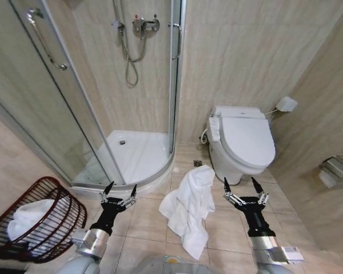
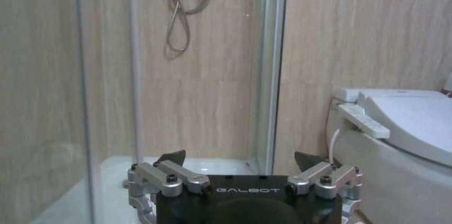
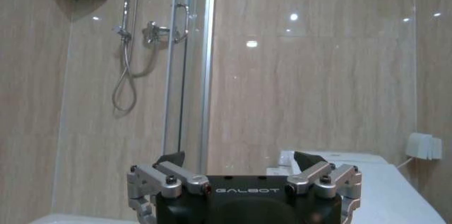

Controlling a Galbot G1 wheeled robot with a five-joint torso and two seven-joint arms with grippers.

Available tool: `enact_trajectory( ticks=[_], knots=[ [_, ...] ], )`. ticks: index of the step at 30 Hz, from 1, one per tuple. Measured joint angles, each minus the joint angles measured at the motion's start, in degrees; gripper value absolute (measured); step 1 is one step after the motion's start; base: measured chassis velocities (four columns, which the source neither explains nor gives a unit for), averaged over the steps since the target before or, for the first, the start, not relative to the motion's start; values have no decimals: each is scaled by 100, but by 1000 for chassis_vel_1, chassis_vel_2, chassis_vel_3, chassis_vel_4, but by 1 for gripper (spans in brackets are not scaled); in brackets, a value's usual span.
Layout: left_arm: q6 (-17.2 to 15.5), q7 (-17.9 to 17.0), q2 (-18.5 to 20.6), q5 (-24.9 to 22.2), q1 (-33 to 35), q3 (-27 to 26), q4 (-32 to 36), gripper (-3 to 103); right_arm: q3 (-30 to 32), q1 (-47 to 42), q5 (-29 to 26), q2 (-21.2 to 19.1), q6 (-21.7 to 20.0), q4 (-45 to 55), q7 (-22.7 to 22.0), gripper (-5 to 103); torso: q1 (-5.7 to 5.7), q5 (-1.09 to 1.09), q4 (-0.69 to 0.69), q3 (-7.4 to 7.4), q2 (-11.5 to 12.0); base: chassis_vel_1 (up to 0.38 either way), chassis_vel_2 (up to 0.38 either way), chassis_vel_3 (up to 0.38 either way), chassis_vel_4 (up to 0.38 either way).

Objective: Discard the used towel into the hamper.

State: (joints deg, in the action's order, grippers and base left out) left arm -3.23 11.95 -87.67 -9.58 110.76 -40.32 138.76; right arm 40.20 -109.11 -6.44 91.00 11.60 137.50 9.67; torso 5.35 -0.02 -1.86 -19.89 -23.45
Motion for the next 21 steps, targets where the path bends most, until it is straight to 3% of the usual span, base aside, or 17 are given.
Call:
enact_trajectory(
  ticks=[21],
  knots=[
    [0,-1,-2,-1,0,1,0,100,1,0,0,-1,0,0,0,100,-149,2,-2,263,414,21,22,10,11]
  ],
)
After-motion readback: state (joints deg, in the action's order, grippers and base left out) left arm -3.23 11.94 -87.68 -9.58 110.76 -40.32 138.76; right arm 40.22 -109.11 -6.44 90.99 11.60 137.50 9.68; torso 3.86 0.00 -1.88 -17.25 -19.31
